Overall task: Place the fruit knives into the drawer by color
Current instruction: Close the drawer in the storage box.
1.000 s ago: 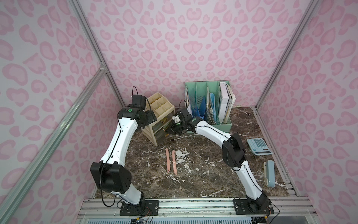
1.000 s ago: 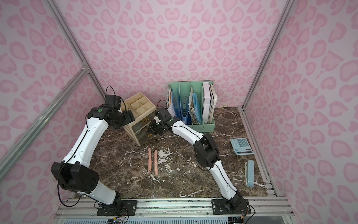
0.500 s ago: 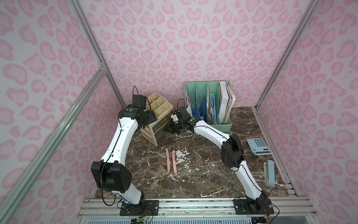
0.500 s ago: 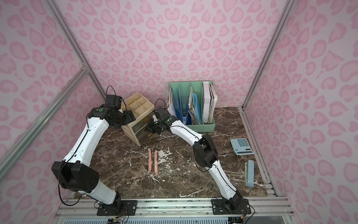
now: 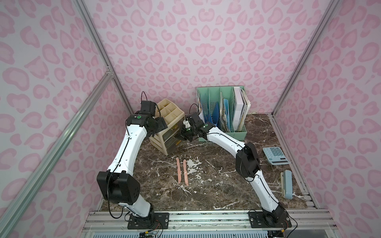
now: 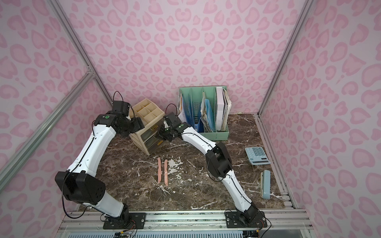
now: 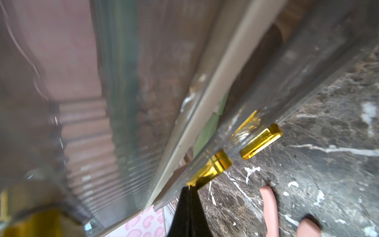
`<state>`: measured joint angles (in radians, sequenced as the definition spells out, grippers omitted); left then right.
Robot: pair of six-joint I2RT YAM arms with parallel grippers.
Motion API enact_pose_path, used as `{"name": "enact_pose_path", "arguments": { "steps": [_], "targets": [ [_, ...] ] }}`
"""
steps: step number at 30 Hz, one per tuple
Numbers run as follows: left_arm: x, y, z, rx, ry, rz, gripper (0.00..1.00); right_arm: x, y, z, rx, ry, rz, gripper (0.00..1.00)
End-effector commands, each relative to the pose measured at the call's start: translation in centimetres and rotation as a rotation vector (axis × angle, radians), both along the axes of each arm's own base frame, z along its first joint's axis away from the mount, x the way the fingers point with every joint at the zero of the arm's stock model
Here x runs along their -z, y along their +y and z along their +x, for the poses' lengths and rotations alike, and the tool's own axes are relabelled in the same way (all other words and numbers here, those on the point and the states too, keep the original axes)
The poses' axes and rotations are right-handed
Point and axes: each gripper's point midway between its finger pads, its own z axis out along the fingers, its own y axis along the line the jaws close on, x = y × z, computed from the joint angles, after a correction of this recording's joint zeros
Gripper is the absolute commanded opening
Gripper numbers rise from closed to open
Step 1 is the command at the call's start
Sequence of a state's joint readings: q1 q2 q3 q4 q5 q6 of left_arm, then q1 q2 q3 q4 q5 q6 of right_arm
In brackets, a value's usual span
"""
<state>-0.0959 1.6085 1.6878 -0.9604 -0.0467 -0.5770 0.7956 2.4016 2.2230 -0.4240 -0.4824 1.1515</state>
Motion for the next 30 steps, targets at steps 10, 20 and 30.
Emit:
{"name": "enact_pose_path", "arguments": {
  "steps": [10,20,30],
  "targets": [
    [0.3,0.0,-1.3,0.013,0.041,0.004,0.85,-1.7,0.5,0.7,-0.023,-0.081,0.028,0.0],
    [0.0,0.6,-1.3,-0.002,0.035,0.012,0.85,-4.0,-3.2,-1.5,0.011,-0.093,0.027,0.18],
    [0.3,1.2,-1.3,-0.021,0.046,0.014,0.84,-1.9,-4.1,-3.3,0.053,-0.031,0.188,0.46]
  ]
}}
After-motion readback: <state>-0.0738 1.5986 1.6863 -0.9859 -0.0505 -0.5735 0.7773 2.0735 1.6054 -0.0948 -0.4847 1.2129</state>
